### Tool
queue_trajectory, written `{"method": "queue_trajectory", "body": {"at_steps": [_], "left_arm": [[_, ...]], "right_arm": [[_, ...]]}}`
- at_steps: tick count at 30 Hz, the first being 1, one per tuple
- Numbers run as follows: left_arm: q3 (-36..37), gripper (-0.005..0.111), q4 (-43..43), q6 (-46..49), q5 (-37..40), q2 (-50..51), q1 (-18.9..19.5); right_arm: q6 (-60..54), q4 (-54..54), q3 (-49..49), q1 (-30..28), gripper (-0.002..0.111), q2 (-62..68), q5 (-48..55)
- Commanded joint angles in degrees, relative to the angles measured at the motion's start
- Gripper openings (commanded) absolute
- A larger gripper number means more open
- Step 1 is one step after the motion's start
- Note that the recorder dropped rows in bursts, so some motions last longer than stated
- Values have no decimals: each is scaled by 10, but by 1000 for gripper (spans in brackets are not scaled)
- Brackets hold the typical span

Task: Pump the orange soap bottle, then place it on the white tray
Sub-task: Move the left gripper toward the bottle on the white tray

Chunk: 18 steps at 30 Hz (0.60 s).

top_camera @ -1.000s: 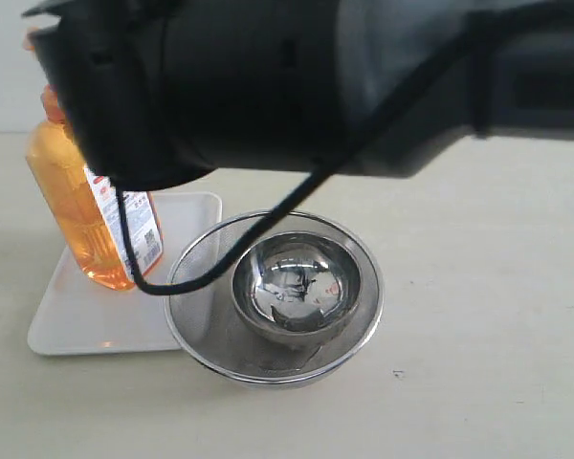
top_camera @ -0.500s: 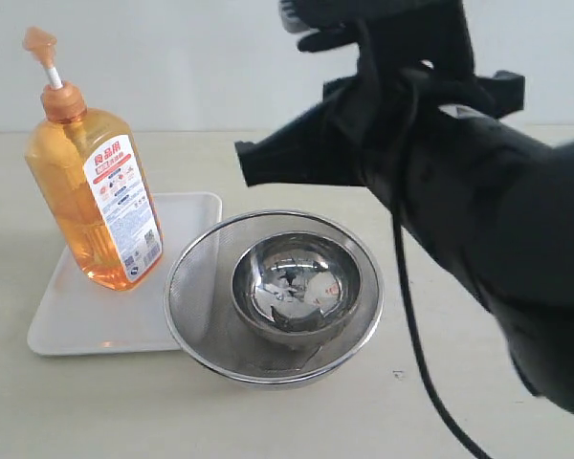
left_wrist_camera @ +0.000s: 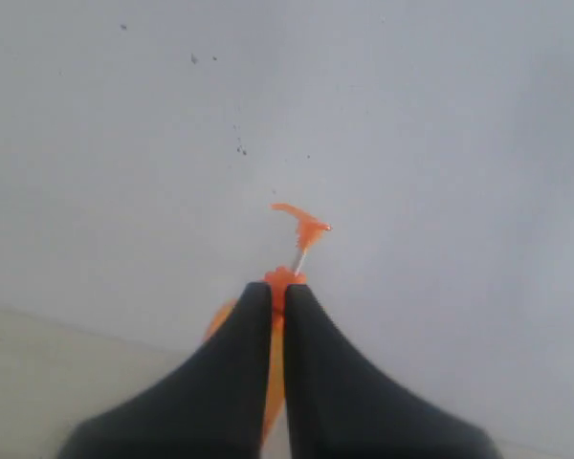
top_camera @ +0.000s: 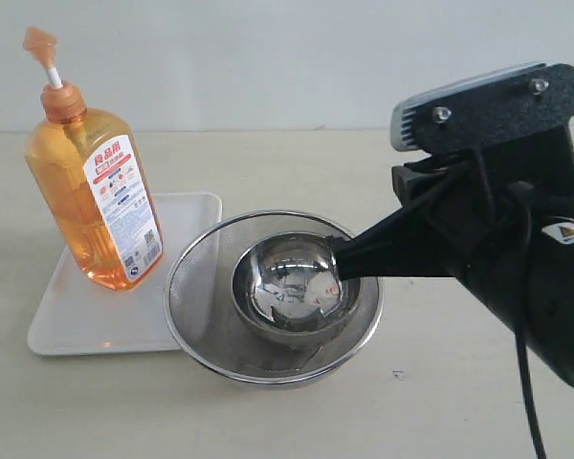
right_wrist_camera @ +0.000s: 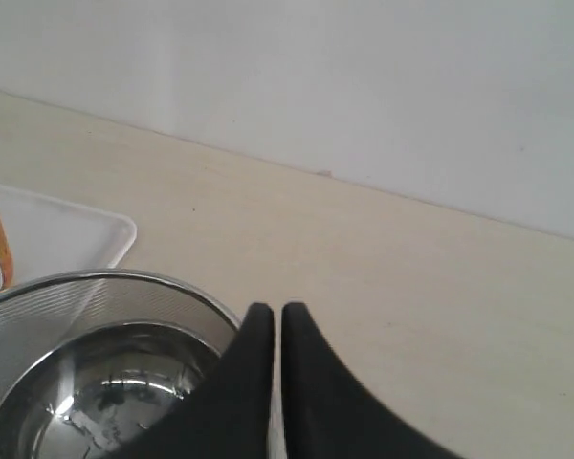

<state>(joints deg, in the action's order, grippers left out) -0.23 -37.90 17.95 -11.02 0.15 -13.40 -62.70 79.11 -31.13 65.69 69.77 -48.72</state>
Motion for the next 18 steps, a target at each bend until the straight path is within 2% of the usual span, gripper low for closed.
{"method": "queue_trajectory", "body": {"at_steps": [1,8,13,18], "left_arm": [[2,5,-6,-73,34,-1,1],[-32,5,9,-66,74,29,1],[-86,5,33,-45,127,152,1],[-101,5,34,-7,75,303,1]], "right_arm": [[3,-7,24,-1,0,-35,-16],[18,-27,54,-1,0,-61,-31],[26,-40,55,-1,0,-62,-29],[26,-41,55,-1,0,-62,-27]]}}
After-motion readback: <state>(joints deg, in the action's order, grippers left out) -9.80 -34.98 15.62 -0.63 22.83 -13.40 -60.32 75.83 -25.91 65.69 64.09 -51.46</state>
